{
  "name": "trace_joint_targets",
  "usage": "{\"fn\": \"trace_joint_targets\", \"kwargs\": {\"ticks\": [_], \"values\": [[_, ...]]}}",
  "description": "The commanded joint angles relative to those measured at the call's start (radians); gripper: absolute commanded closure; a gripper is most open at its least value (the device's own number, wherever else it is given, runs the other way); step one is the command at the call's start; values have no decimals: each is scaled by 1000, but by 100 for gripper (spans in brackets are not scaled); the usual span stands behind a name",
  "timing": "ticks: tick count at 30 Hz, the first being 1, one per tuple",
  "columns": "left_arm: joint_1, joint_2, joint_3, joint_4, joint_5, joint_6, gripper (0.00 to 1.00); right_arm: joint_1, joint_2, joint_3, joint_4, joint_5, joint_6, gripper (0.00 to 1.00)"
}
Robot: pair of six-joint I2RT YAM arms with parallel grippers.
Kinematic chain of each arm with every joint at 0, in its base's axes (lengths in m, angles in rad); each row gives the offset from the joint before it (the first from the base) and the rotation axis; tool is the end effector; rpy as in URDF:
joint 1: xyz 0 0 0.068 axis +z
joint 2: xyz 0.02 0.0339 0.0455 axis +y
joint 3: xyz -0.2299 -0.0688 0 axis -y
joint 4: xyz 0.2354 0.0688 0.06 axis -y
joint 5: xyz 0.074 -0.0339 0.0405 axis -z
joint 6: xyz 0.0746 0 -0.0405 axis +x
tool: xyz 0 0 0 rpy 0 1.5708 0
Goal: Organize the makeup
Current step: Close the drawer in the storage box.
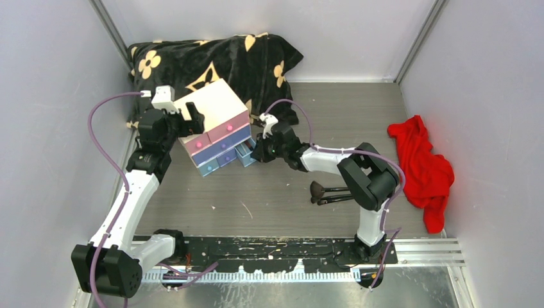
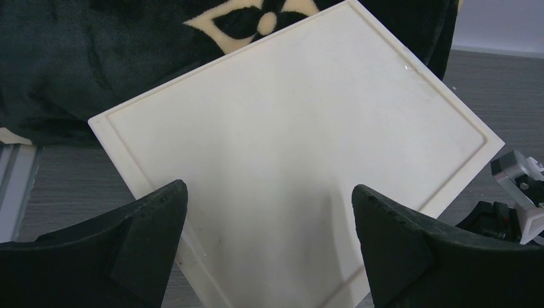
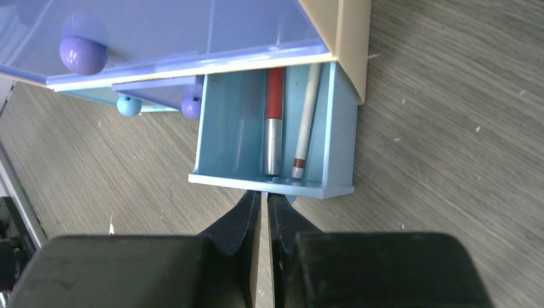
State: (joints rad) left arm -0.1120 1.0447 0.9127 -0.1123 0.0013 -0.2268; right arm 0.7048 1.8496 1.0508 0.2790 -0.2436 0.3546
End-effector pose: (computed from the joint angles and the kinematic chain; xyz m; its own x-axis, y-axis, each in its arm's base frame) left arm 0.2882 -0.0325 0.3049 -0.2596 -0.1971 -0.9454 0.0561 0.9742 -0.2185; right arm 0.3064 0.2842 0.1350 -0.6285 -0.0922 -0.7723 -0.6078 0.6778 0.4137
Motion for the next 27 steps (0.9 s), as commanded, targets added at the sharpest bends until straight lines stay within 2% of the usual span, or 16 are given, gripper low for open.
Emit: {"fn": "trace_joint_targets", "kwargs": {"ticks": [1,19,22,27], "values": [[5,27,-2,-118,-23,-2,0,3,33,70,83,-9,1,86],[3,16,-4,-122,-23,3,0,3,177,229,155,45,-2,85],[3,16,-5,-122,-22,2,1,3,176,224,153,55,-13,80],[0,20,-5,-124,-24,2,1,3,152,190,163,74,-32,62]]}}
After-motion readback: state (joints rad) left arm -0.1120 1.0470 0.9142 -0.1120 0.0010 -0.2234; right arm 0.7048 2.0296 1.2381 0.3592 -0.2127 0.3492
